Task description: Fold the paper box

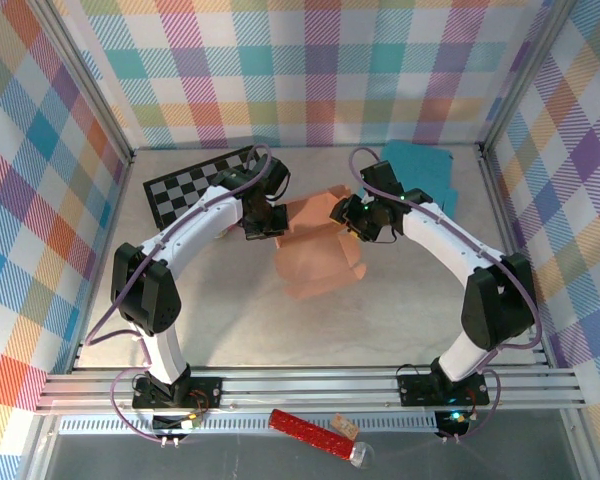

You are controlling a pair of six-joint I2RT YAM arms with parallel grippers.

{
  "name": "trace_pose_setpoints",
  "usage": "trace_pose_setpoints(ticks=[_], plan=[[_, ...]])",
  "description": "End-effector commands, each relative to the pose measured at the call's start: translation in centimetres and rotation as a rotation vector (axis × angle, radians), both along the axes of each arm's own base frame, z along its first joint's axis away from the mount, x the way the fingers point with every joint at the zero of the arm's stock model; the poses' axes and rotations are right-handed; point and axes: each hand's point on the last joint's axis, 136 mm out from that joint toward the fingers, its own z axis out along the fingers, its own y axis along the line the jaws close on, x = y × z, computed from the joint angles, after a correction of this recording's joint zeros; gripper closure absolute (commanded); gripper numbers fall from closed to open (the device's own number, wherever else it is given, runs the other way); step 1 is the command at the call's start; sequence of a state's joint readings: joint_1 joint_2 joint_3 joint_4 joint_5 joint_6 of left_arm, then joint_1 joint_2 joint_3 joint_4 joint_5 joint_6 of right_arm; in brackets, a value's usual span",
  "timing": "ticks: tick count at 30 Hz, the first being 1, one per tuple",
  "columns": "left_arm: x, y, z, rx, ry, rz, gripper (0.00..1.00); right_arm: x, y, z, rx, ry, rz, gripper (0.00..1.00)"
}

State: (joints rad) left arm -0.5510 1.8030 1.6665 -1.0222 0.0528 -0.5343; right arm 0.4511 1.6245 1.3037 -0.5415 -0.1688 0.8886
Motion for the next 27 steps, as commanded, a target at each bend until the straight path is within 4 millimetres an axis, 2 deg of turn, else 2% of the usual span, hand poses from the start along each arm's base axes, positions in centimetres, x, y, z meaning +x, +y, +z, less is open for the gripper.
trace_pose_setpoints(ticks=[1, 5, 10, 15, 19, 23, 27], plan=[[-0.2, 0.0, 0.7, -0.019, 0.015, -0.005, 1.00, 0.8, -0.4, 0.6, -0.031, -0.044, 0.008, 0.48], [-0.3, -0.2, 0.7, -0.026, 0.021, -0.007, 1.00, 1.5, 0.0, 0.6, -0.022, -0.056, 0.019, 0.53], [-0.3, -0.3, 0.4, -0.029, 0.028, -0.011, 1.00, 2.3, 0.9, 2.0, 0.014, -0.091, 0.040, 0.60], [0.1, -0.6, 0.5, -0.041, 0.017, -0.009, 1.00, 2.1, 2.5, 2.0, 0.069, -0.077, 0.081, 0.65], [0.3, -0.9, 0.7, -0.057, 0.006, -0.014, 1.00, 1.5, 4.1, 2.2, 0.117, -0.068, 0.130, 0.66], [0.6, -1.2, 0.7, -0.071, 0.002, -0.021, 1.00, 1.0, 4.8, 2.6, 0.139, -0.066, 0.171, 0.66], [1.0, -0.9, 0.9, -0.073, -0.003, -0.026, 1.00, 0.7, 4.9, 4.6, 0.132, -0.107, 0.231, 0.64]])
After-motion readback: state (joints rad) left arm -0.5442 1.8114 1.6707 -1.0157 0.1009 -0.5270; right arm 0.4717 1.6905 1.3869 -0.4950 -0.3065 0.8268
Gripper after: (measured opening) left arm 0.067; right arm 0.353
